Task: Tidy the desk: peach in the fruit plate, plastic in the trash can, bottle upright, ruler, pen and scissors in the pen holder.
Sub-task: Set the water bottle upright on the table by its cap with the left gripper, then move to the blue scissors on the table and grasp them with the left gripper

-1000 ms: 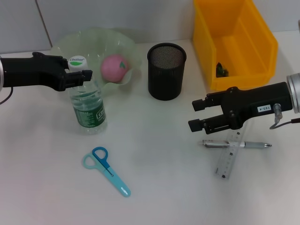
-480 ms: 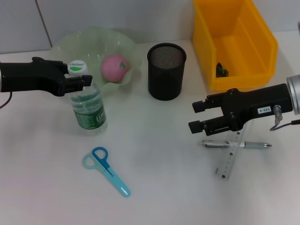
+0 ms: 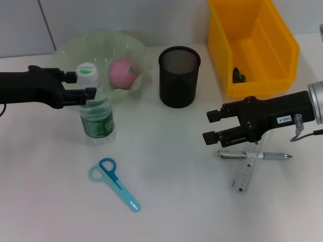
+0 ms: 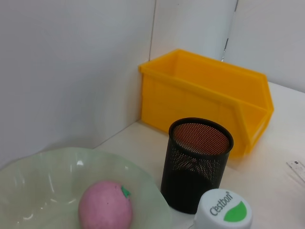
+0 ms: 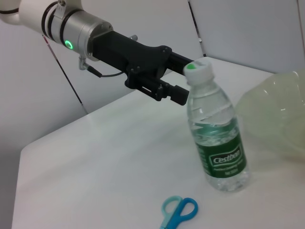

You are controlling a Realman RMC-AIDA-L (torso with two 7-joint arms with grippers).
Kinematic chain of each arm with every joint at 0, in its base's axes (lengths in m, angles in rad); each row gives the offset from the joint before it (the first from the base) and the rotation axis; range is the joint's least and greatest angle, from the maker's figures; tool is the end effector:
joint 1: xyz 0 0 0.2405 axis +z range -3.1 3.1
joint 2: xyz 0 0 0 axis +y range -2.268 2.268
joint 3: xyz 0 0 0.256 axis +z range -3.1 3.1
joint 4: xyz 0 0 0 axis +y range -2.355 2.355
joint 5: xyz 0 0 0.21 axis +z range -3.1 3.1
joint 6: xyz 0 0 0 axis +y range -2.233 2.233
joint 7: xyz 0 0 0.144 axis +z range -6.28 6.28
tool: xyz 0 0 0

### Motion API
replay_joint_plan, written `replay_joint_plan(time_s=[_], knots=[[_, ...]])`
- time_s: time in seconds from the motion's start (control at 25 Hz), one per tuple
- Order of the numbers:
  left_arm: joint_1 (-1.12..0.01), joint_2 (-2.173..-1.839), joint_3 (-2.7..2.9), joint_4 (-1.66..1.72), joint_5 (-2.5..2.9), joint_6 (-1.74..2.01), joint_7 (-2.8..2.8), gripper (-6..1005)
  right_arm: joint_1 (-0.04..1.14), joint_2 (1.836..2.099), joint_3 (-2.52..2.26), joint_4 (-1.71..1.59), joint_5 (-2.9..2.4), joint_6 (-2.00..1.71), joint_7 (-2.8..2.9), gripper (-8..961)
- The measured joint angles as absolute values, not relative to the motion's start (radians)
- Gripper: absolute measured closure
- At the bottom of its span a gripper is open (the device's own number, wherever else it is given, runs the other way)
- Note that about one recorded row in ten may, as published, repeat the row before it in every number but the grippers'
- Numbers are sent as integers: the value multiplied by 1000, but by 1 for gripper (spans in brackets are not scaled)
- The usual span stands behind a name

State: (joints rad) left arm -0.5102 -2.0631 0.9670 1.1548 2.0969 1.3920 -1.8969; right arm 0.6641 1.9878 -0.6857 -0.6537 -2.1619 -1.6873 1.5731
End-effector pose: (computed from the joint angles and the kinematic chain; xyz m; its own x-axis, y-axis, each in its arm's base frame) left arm -0.2132 0.3752 0.0483 0.8673 0.3873 0.3127 0.4841 -0.8025 -0.3489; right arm 0.2413 0.3492 0.0247 0.8354 -0.4251 -0.3483 -0.4532 -0.8914 0.0009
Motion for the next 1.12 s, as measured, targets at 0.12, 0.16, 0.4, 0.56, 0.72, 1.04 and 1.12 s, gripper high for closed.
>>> replay_joint_plan(time_s=[0.12, 0.16, 0.4, 0.56, 0.72, 1.04, 1.12], knots=[[-511, -2063, 969, 1155, 2092, 1393, -1895, 385, 664, 1988, -686, -655, -2163, -1687, 1573, 202], [-511, -2063, 969, 1155, 2092, 1393, -1895, 358, 664, 1988, -686, -655, -2163, -1687, 1573, 202], [-500, -2062, 964, 1207, 2084, 1410, -1896, 225, 662, 1989, -687, -657, -2163, -1687, 1573, 202], [-463, -2062, 930, 1283, 2068, 1460, -1898, 185, 661, 1988, -687, -657, -2162, -1688, 1573, 202], [-426, -2060, 863, 1327, 1994, 1592, -1893, 184, 660, 1988, -687, -657, -2162, -1687, 1567, 203], [-368, -2065, 850, 1313, 1921, 1732, -1839, 185, 656, 1993, -690, -657, -2166, -1688, 1550, 203], [-362, -2063, 858, 1264, 1911, 1769, -1792, 185, 646, 1995, -690, -658, -2166, -1699, 1550, 203]])
